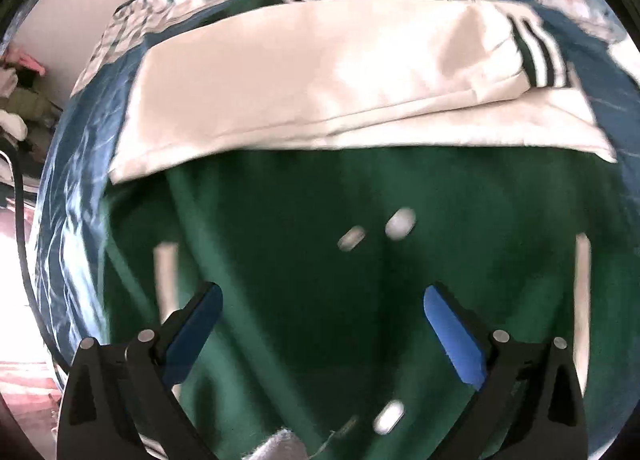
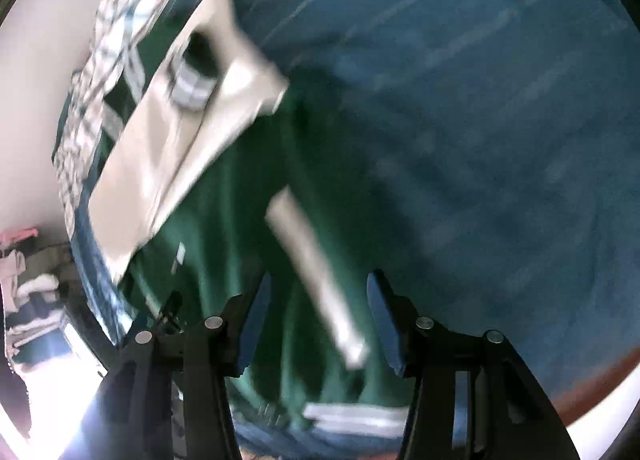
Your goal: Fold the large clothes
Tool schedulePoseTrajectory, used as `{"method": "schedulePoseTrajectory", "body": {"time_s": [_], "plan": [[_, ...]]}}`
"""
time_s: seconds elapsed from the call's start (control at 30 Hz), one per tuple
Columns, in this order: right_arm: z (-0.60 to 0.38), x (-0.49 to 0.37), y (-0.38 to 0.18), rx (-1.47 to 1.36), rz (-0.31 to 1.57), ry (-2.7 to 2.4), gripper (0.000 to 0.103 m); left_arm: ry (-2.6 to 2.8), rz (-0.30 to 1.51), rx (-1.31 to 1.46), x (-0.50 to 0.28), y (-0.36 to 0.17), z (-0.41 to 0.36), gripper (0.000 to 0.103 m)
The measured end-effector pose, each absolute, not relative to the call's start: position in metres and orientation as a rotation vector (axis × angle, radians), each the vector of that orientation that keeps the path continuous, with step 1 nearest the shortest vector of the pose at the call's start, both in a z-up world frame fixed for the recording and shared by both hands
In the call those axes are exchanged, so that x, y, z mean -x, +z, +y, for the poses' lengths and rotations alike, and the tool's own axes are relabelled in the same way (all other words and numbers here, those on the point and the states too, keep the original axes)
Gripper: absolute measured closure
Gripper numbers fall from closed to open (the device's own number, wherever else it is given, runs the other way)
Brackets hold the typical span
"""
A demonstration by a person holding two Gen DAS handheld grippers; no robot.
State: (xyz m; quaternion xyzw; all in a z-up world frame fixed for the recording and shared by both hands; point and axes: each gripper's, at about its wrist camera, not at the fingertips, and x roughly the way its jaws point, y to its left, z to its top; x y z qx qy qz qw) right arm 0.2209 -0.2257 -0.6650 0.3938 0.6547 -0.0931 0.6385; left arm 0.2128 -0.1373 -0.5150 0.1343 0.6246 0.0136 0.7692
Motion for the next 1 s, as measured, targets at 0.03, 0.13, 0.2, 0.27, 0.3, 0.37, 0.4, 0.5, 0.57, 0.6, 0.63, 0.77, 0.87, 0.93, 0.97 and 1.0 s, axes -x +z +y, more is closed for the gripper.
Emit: {"method": "schedulePoseTrajectory", "body": {"time_s": [0.03,0.13,0.2,0.27,0.3,0.37,0.4,0.5,0.57,0.6,0.63,0.77,0.87,0.93,0.97,1.0], "plan": [[-0.259,-0.227,-0.677,-0.901,1.495,-0.195,0.051,0.052,1.358,-0.312,-0.218,-0.523,-0.144,0.0],[-0.265,-0.285,-0.748,-0.931,1.516,-0.083,0.051,0.121,1.375,-0.367,-0.223,-0.553,-0.154,0.0],[-0.25,-0.311,-0.774,-0.917,1.532,-0.009,0.057,0.146,1.35,-0.34,-0.221,-0.552,-0.15,0.0],[-0.248,-0.326,-0.79,-0.871,1.544,0.025,0.098,0.152,1.343,-0.318,-0.22,-0.552,-0.147,0.0],[-0.245,-0.328,-0.793,-0.828,1.546,0.003,0.098,0.152,1.341,-0.305,-0.219,-0.552,-0.144,0.0],[-0.251,-0.327,-0.792,-0.789,1.527,-0.02,0.098,0.158,1.345,-0.301,-0.221,-0.552,-0.144,0.0],[-0.25,-0.327,-0.794,-0.787,1.526,-0.022,0.098,0.163,1.347,-0.306,-0.222,-0.553,-0.144,0.0],[-0.244,-0.334,-0.797,-0.738,1.555,-0.021,0.098,0.184,1.341,-0.292,-0.229,-0.553,-0.147,0.0],[-0.242,-0.341,-0.789,-0.715,1.584,-0.006,0.093,0.203,1.339,-0.265,-0.233,-0.554,-0.147,0.0],[-0.243,-0.334,-0.777,-0.713,1.587,0.005,0.092,0.212,1.346,-0.255,-0.235,-0.554,-0.145,0.0],[-0.245,-0.335,-0.771,-0.702,1.573,0.026,0.089,0.215,1.35,-0.256,-0.236,-0.555,-0.146,0.0],[-0.236,-0.34,-0.787,-0.539,1.635,0.057,0.098,0.222,1.356,-0.254,-0.237,-0.553,-0.146,0.0],[-0.243,-0.341,-0.782,-0.451,1.631,-0.011,0.098,0.204,1.374,-0.248,-0.237,-0.55,-0.139,0.0],[-0.244,-0.34,-0.777,-0.451,1.655,-0.025,0.095,0.206,1.388,-0.247,-0.231,-0.547,-0.137,0.0],[-0.243,-0.339,-0.77,-0.444,1.657,-0.039,0.091,0.204,1.393,-0.248,-0.229,-0.547,-0.136,0.0],[-0.242,-0.339,-0.763,-0.443,1.656,-0.054,0.088,0.196,1.4,-0.25,-0.228,-0.547,-0.134,0.0]]}}
